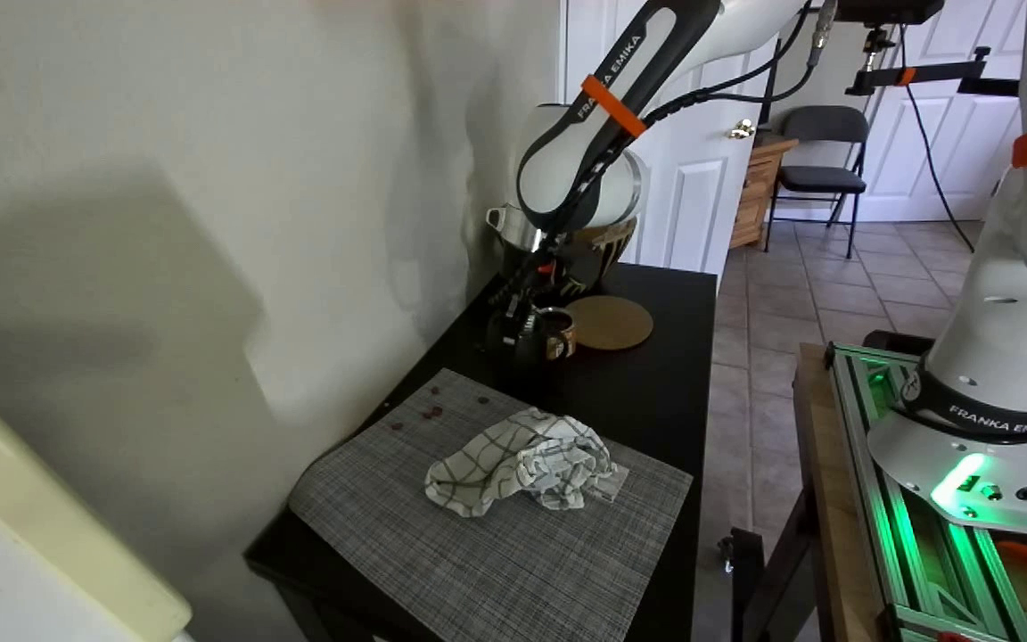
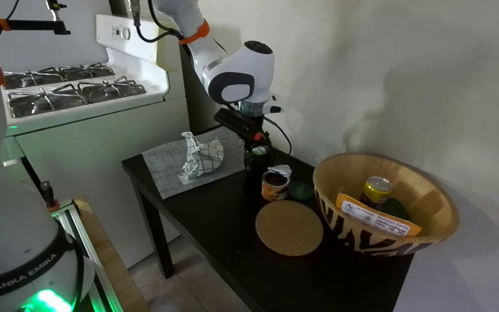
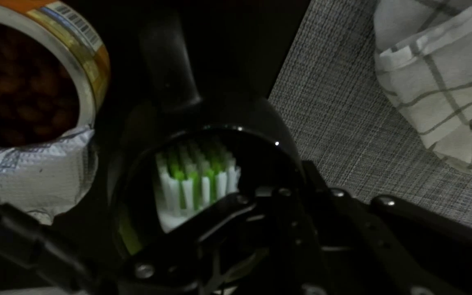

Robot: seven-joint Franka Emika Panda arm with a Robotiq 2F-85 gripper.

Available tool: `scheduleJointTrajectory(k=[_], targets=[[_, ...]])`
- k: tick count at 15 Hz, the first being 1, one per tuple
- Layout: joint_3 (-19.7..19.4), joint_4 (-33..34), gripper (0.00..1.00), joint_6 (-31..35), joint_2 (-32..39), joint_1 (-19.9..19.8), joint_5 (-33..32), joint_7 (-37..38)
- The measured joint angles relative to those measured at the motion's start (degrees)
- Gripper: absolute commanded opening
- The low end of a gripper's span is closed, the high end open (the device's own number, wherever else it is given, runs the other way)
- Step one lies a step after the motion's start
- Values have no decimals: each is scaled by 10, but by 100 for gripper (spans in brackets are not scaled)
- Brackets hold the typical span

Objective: Pick up the black cup and make it stand upright

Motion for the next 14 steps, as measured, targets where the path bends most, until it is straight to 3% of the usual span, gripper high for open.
scheduleJointTrajectory(k=[8, 10, 14], targets=[[2, 0, 2, 0, 3, -11, 23, -14], [2, 0, 36, -1, 4, -12, 24, -15], [3, 4, 65, -1, 1, -13, 29, -15]])
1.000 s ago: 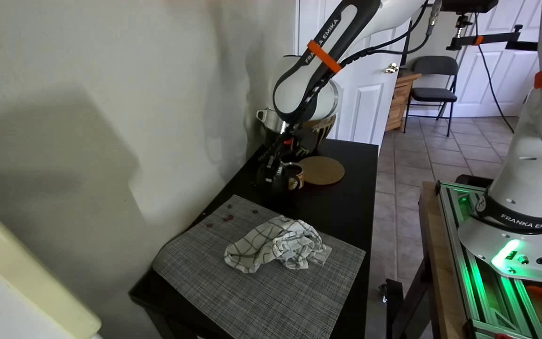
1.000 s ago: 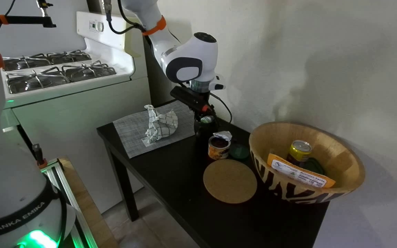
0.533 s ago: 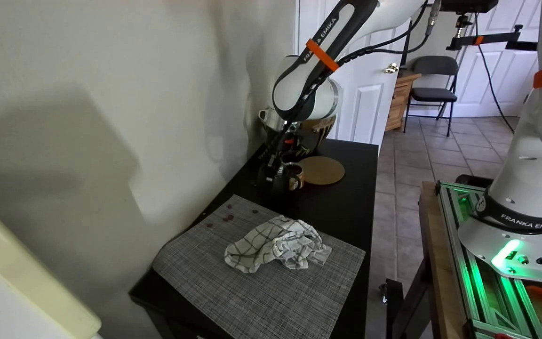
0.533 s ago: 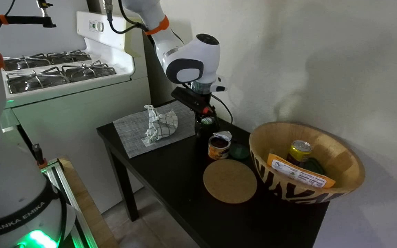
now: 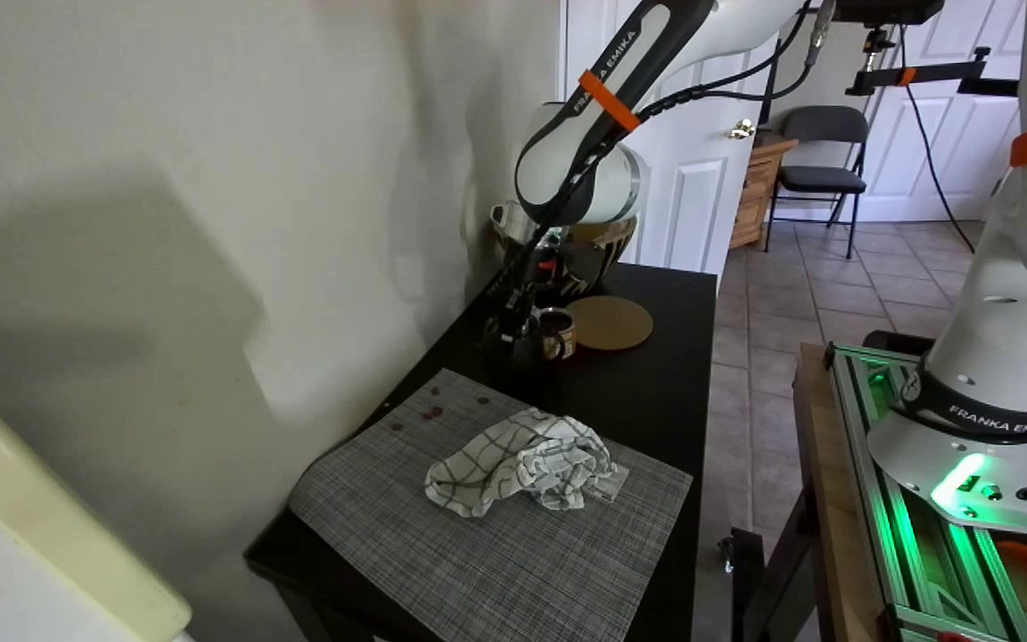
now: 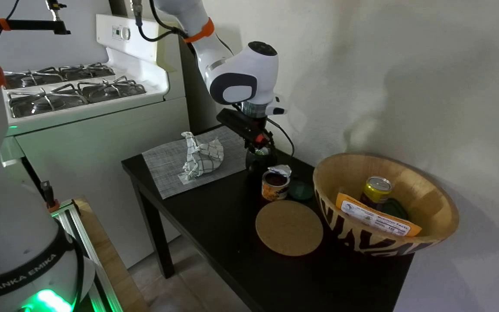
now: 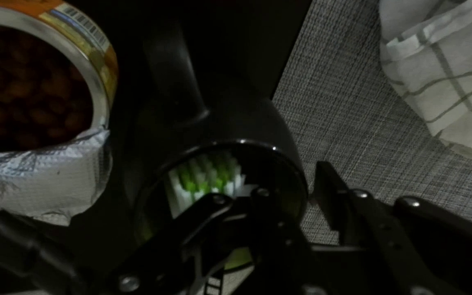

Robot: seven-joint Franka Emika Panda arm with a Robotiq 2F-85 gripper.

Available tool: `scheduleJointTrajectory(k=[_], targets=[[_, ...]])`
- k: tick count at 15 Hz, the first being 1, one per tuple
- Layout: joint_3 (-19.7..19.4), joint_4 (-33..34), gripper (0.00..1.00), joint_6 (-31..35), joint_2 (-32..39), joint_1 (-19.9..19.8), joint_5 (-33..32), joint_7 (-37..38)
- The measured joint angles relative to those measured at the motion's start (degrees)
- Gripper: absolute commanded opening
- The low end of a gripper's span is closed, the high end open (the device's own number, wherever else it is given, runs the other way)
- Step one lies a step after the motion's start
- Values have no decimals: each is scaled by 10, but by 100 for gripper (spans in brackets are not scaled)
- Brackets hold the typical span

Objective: Pick up the black cup and make it stand upright

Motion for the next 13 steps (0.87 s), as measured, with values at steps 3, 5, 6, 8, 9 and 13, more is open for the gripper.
scheduleJointTrajectory(k=[3, 5, 6, 8, 9, 13], targets=[[0, 1, 87, 0, -3, 0, 3, -1], [1, 1, 99, 0, -8, 0, 4, -3], [3, 1, 100, 0, -12, 0, 8, -10], [13, 1, 100, 0, -23, -3, 31, -38], [20, 0, 100, 0, -30, -6, 50, -59], [57, 1, 100, -4, -68, -30, 180, -204]])
